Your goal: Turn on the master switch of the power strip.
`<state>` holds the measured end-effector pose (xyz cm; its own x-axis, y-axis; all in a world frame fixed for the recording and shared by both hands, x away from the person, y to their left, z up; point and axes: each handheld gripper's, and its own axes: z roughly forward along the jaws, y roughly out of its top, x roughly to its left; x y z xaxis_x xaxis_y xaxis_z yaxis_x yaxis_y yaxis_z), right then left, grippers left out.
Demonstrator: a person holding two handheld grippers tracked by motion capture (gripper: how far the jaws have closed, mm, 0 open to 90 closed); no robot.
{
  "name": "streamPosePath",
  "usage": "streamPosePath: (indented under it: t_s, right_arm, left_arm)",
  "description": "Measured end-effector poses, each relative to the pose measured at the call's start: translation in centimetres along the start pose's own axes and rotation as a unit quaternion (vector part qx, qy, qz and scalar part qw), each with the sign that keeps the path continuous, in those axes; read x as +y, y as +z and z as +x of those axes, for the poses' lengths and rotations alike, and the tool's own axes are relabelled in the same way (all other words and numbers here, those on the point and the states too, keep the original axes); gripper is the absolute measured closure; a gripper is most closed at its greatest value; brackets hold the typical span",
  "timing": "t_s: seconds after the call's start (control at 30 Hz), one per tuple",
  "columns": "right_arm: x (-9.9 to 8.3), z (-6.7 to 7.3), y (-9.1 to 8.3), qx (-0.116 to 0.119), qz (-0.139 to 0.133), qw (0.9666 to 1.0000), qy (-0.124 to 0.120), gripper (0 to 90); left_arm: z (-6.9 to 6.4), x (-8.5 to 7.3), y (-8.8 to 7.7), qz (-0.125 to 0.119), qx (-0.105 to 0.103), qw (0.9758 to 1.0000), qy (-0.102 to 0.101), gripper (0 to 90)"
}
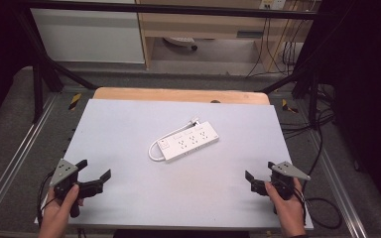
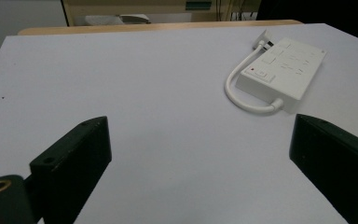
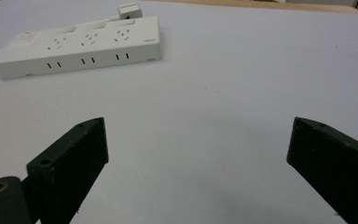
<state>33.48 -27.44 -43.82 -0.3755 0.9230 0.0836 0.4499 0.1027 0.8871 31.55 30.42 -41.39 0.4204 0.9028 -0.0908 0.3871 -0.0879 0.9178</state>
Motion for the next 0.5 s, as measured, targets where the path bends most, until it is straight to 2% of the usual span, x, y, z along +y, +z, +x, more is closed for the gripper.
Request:
streamPosePath:
  t_s: [0.33, 0.5]
  right_arm:
    - [0.06, -0.03, -0.01, 0.008, -0.002, 0.9999, 0.007, 5.0]
    - [0.35, 0.2, -0.2, 0.014, -0.017, 0.9997, 0.009, 4.3]
  left_arm:
    - [0.0, -0.02, -0.08, 0.0, 0.0, 1.0, -0.001, 5.5]
    - [-0.01, -0.03, -0.03, 0.002, -0.001, 1.0, 0.002, 5.5]
